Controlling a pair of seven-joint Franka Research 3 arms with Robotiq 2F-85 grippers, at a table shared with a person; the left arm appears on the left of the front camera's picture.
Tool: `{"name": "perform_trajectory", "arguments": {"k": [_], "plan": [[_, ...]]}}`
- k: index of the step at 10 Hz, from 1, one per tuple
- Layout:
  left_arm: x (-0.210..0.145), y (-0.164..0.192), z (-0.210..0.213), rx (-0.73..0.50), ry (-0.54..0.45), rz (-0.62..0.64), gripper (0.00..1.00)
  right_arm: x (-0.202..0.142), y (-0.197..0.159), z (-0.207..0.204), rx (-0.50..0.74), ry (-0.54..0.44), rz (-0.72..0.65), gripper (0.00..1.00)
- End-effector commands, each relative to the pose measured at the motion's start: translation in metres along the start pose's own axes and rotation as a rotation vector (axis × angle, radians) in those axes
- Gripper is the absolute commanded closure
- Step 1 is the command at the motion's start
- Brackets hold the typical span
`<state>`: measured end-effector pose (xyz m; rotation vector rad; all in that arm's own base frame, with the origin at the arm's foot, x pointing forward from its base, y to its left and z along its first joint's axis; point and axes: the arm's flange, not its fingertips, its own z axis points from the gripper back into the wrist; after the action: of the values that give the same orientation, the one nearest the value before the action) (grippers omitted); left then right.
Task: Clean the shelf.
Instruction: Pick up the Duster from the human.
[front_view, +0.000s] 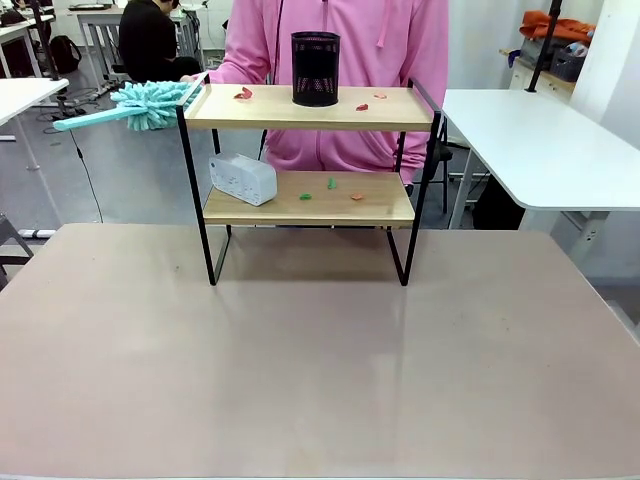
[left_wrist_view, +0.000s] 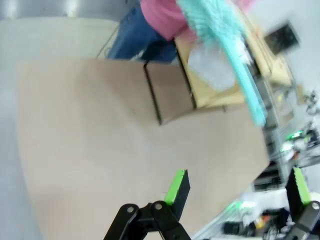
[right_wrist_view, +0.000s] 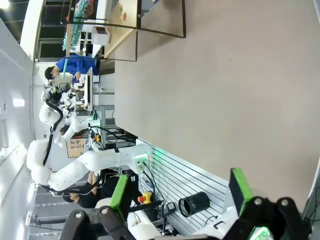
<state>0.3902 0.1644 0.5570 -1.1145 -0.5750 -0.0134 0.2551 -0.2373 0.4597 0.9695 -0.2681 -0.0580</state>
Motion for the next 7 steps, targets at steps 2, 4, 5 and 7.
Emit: {"name": "perform_trajectory", "arguments": {"k": [2, 4, 5, 7], "plan": [[0.079, 0.02, -0.04, -0.061, -0.037, 0.204, 0.0, -0.001, -0.001, 0.003, -0.001, 0.012, 0.028, 0.0], [0.064, 0.013, -0.032, -0.064, -0.021, 0.142, 0.0, -0.001, -0.001, 0.003, -0.001, 0.012, 0.028, 0.0], [0.064, 0.013, -0.032, -0.064, -0.021, 0.142, 0.0, -0.001, -0.001, 0.003, -0.001, 0.012, 0.028, 0.0], [0.064, 0.041, -0.065, 0.068, 0.032, 0.215, 0.0, -0.001, -0.001, 0.003, -0.001, 0.012, 0.028, 0.0]]}}
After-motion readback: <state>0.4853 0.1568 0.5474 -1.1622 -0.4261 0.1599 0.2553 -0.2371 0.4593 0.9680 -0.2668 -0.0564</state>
